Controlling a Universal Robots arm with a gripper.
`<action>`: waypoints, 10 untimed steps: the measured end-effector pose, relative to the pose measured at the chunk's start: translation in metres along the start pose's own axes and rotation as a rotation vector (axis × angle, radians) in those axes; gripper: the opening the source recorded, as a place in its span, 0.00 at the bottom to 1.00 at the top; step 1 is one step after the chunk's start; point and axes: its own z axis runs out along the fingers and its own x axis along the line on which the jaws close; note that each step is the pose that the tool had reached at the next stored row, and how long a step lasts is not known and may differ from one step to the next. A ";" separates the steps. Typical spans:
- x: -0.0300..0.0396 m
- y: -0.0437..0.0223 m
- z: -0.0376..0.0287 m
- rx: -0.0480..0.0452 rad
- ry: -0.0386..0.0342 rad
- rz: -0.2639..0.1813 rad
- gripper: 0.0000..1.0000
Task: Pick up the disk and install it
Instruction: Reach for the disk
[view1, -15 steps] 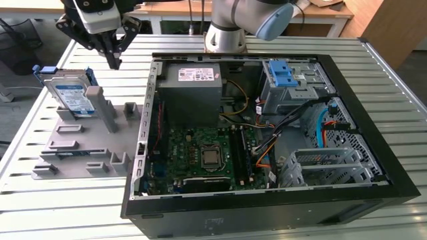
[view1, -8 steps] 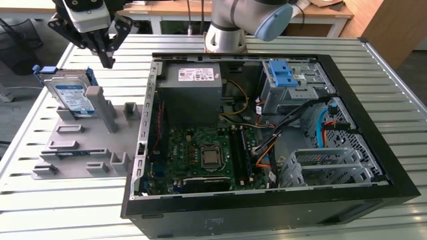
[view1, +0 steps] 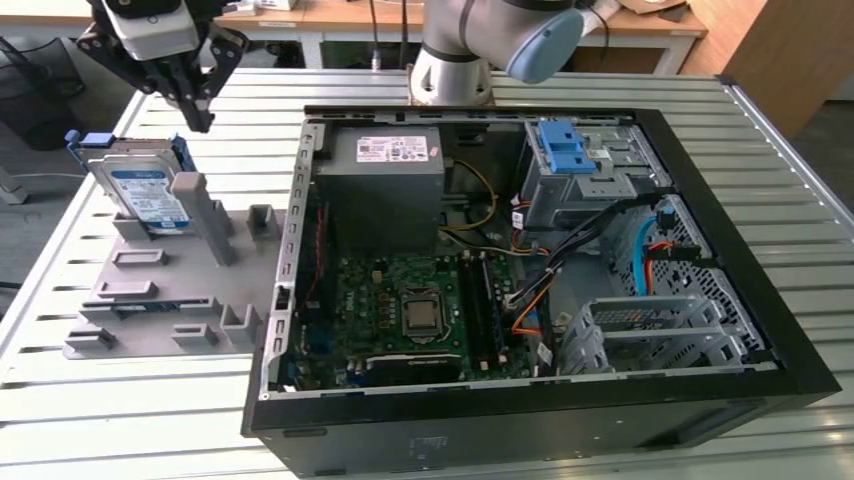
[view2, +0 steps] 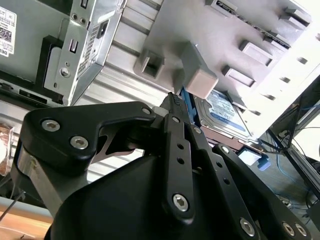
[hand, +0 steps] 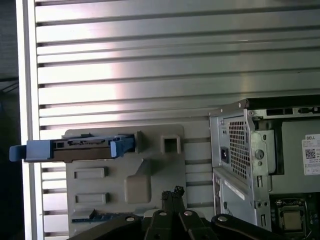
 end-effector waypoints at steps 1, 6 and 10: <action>0.0017 0.0005 0.0003 -0.0001 -0.0001 0.000 0.11; 0.0116 0.0033 0.0014 -0.0001 -0.0001 0.000 0.11; 0.0196 0.0051 0.0023 -0.0001 -0.0001 0.000 0.11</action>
